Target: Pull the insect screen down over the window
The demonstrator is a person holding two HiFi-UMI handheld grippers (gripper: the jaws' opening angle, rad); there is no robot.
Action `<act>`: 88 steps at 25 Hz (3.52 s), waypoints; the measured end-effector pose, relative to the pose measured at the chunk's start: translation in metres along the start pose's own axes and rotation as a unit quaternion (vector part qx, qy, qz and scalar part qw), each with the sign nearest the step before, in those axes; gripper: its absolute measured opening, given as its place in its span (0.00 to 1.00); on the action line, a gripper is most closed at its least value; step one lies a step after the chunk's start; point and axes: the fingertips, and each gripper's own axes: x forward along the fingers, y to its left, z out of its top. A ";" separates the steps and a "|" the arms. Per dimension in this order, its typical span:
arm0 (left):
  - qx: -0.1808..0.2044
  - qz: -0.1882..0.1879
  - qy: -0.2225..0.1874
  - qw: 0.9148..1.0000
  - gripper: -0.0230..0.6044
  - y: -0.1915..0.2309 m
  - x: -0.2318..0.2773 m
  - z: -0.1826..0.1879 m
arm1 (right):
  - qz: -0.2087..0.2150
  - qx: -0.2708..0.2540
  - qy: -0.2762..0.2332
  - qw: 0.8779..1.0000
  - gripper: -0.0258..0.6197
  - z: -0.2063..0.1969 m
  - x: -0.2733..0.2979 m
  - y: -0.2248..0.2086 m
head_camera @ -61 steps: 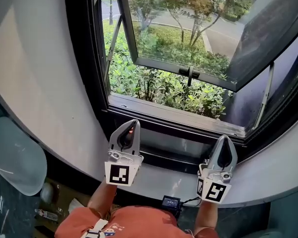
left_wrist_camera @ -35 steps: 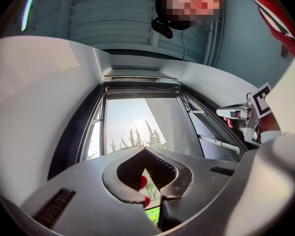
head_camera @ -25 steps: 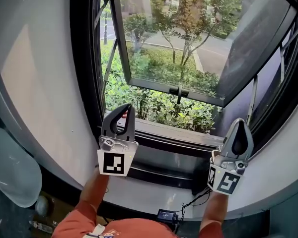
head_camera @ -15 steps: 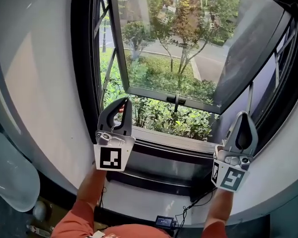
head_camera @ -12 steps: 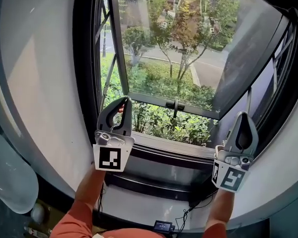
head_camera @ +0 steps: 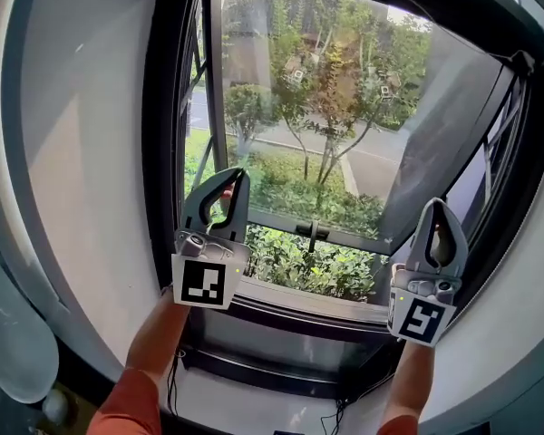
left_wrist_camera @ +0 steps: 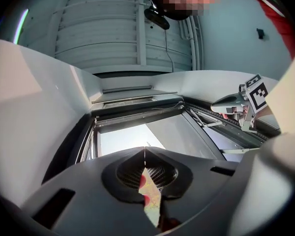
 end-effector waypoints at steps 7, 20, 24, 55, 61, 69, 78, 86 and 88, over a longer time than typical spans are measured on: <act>0.037 -0.012 -0.042 0.998 0.05 0.001 0.036 0.043 | 0.005 -0.033 -0.022 0.999 0.05 0.017 0.040 -0.013; 0.192 -0.019 -0.086 0.977 0.05 0.010 0.100 0.105 | 0.014 -0.194 0.026 0.980 0.05 0.047 0.108 -0.060; 0.265 -0.014 -0.082 0.961 0.05 0.017 0.121 0.119 | 0.011 -0.222 0.028 0.975 0.05 0.054 0.134 -0.073; 0.538 -0.015 0.088 0.838 0.38 0.049 0.268 0.129 | 0.094 -0.455 0.179 0.867 0.36 0.003 0.265 -0.111; 0.541 0.000 0.118 0.832 0.41 0.068 0.288 0.121 | 0.090 -0.494 0.202 0.841 0.37 -0.007 0.273 -0.123; 0.551 0.010 0.127 0.824 0.42 0.079 0.296 0.122 | 0.092 -0.502 0.229 0.829 0.37 -0.019 0.279 -0.123; 0.580 0.010 0.150 0.801 0.42 0.082 0.306 0.115 | 0.088 -0.501 0.237 0.828 0.37 -0.024 0.285 -0.126; 0.589 0.011 0.143 0.795 0.42 0.081 0.307 0.115 | 0.081 -0.496 0.243 0.829 0.37 -0.025 0.290 -0.126; 0.586 0.012 0.144 0.798 0.42 0.082 0.307 0.115 | 0.081 -0.496 0.246 0.829 0.37 -0.025 0.290 -0.126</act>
